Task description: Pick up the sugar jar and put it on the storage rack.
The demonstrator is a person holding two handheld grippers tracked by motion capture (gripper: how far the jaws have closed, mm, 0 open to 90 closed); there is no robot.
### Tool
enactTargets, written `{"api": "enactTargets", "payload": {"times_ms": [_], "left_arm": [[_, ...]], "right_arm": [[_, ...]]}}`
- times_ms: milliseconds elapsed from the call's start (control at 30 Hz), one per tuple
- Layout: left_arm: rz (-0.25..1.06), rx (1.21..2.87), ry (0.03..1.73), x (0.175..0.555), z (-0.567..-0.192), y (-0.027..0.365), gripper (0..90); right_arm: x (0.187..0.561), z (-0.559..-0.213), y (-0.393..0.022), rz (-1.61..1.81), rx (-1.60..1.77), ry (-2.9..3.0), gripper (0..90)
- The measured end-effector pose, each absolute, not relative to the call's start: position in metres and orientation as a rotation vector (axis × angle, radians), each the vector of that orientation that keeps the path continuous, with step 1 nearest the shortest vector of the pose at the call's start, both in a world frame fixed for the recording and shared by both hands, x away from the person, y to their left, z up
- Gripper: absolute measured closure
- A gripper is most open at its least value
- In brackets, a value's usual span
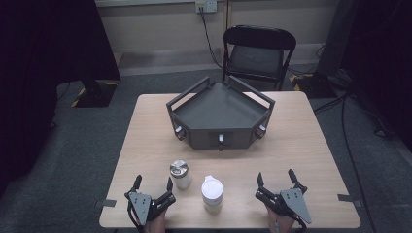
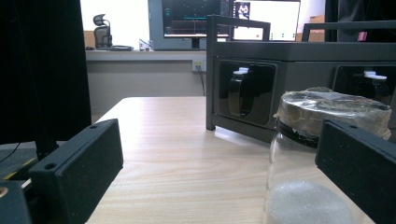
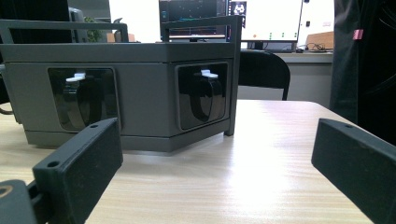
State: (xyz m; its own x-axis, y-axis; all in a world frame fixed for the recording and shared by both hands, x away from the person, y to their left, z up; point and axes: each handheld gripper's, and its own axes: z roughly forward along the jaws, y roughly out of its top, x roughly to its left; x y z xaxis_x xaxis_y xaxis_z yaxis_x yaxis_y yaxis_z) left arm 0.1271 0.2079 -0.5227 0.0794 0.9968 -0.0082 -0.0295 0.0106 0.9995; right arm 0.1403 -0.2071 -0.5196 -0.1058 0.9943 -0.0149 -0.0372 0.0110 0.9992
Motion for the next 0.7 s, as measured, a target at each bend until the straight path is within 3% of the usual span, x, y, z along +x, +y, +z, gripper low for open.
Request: {"api": "enactTargets", "payload": {"times_ms": [700], "left_arm": [[1.18,1.204,1.156,0.1274,-0.5225,0.2026,0.0]], "right_arm": [[0.14,-0.5196,-0.2061,1.291,1.124,1.262,1.5]]}}
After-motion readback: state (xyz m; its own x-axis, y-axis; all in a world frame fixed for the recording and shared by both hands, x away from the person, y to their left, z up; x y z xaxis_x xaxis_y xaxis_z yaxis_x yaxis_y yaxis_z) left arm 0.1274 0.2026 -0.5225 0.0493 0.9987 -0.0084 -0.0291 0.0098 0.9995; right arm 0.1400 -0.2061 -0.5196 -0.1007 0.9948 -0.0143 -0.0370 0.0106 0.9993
